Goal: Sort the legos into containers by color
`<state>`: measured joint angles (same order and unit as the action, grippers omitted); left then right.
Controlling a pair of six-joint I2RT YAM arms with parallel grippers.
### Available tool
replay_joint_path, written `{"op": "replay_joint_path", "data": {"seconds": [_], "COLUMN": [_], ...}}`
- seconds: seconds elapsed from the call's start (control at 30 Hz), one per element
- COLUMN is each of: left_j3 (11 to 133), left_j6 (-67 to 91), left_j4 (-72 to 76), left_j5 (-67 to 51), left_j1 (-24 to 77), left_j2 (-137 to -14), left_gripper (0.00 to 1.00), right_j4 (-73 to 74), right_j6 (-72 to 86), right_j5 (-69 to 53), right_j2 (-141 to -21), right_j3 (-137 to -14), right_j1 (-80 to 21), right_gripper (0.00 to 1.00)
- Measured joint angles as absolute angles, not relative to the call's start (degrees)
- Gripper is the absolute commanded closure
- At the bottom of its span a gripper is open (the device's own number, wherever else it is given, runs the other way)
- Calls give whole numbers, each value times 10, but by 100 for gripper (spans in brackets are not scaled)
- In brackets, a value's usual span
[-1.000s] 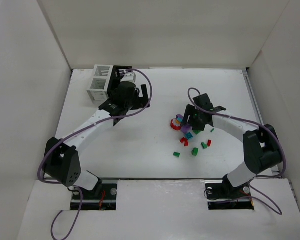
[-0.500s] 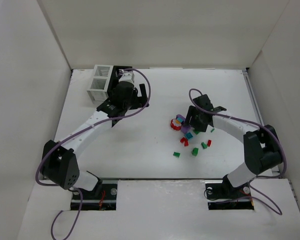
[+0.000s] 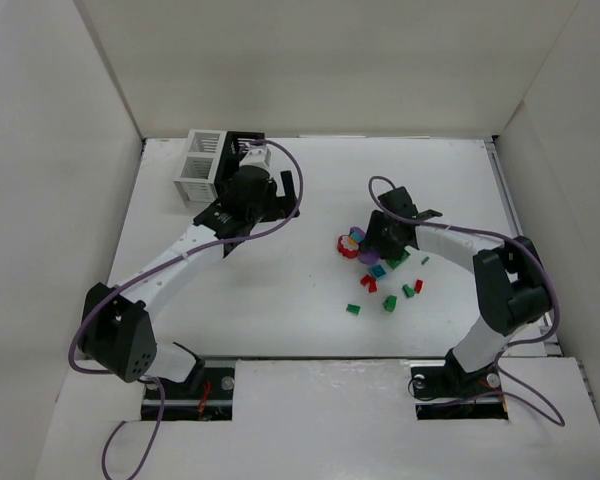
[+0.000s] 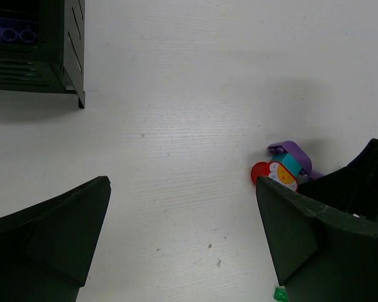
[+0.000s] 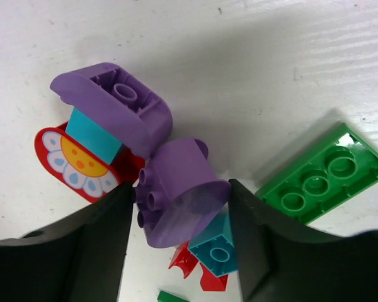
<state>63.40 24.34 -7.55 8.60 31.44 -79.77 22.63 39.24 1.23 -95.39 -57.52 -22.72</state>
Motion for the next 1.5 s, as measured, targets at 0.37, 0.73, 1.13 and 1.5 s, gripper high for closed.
{"op": "replay_joint_path", "data": {"seconds": [0.37,0.73,1.13,1.5], "left_j3": [634,615,614,677], "left_j6": [236,210,244,233], "left_j4": [-75,-10,111,33], "left_j5": [68,-117,-335,-253], "left_j1": [315,315,321,388], "left_j2": [-798,-777,-776,-796], "left_gripper": [0,0,0,0], "right_j4": [218,84,25,55], "right_j6": [370,146,-70,-137], "right_j5": [11,-159,-398,-369], "right_j2": [-941,-748,-687,-713], "right_j3": [-575,-545,-545,-575], "right_j1": [-235,-240,-257,-301], "right_gripper": [66,66,67,69]}}
